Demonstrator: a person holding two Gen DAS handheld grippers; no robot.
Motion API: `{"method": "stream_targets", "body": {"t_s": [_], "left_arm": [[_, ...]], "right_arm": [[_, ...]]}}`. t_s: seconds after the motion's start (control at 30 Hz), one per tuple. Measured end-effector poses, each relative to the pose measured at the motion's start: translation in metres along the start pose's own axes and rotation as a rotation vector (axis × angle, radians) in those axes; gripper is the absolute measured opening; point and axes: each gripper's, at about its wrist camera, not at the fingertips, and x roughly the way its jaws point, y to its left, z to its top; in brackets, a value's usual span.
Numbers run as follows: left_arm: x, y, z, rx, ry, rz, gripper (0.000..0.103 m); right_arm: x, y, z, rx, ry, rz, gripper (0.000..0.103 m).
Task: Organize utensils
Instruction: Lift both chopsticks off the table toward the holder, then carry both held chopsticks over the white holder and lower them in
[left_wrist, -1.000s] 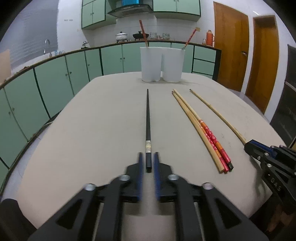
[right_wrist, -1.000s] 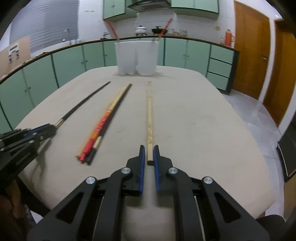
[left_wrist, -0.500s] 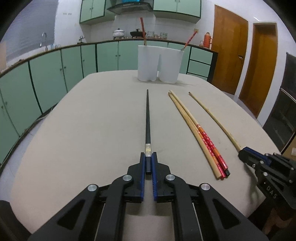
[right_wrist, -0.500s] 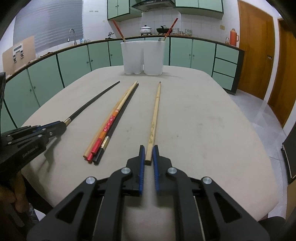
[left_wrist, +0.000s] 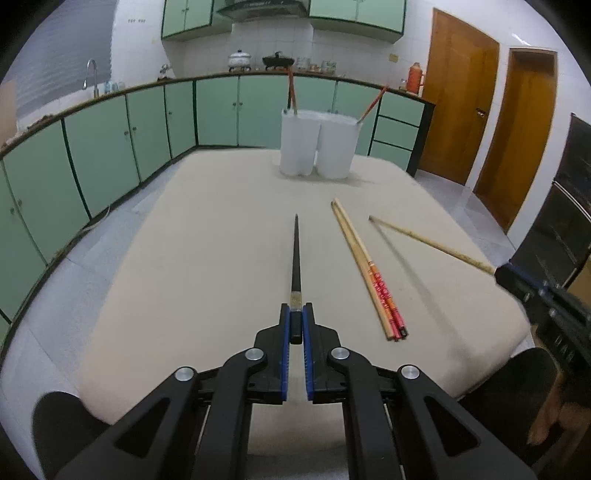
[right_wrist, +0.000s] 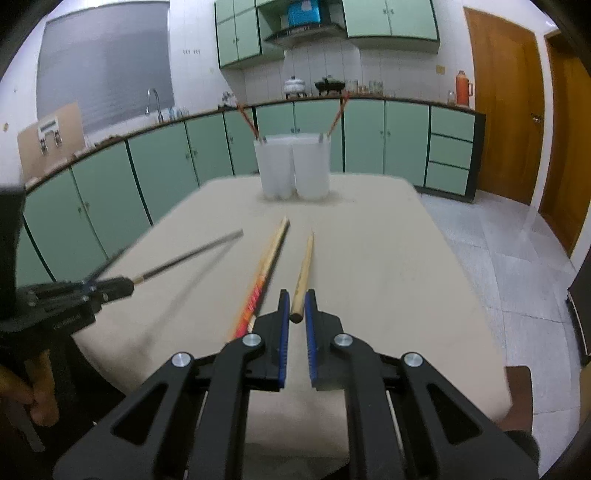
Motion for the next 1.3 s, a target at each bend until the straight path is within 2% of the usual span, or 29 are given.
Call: {"method": "stream_targets", "body": {"t_s": [0.17, 0.27, 0.33, 0.43, 0.57, 0.67, 0.8, 0.97, 1.03, 1.13, 1.3], "left_arm": [[-0.041, 0.003, 0.014, 0.025, -0.080, -0.010, 0.006], [-0.059, 0.003, 0.025, 0.034, -0.123, -0.016, 0.006], [-0.062, 0.001, 0.027, 0.047, -0.150, -0.002, 0.007], [-0.052, 0.005, 0.025, 0.021, -0.124, -0.005, 0.007], [-0.047, 0.007, 0.025, 0.002, -0.119, -0.008, 0.006], [-0.045, 0.006, 0.026, 0.007, -0.127, 0.001, 0.006], [-0.032, 0.004, 0.023, 0.008, -0.106, 0.001, 0.007], [-0.025, 0.005, 0.016, -0.003, -0.087, 0.000, 0.006], [-0.025, 0.005, 0.015, -0.006, -0.087, -0.001, 0.006], [-0.024, 0.005, 0.017, -0.007, -0.093, 0.001, 0.006], [-0.034, 0.005, 0.024, 0.000, -0.116, -0.001, 0.007]], "right_arm": [[-0.037, 0.005, 0.032, -0.041, -0.070, 0.017, 0.006], [-0.042, 0.005, 0.043, -0.070, -0.088, 0.009, 0.006], [-0.035, -0.002, 0.041, -0.044, -0.076, 0.016, 0.009], [-0.005, -0.013, 0.012, 0.015, 0.025, 0.025, 0.009], [0.020, -0.015, -0.045, 0.080, 0.162, 0.021, 0.010], [0.032, -0.012, -0.065, 0.088, 0.236, 0.025, 0.011], [0.030, -0.018, -0.066, 0.115, 0.235, 0.017, 0.017], [0.033, -0.009, -0.074, 0.100, 0.261, 0.016, 0.017], [0.033, -0.009, -0.077, 0.094, 0.262, 0.013, 0.008], [0.035, -0.009, -0.072, 0.083, 0.255, 0.008, 0.006], [0.004, -0.009, -0.040, 0.066, 0.143, 0.004, 0.006]]}}
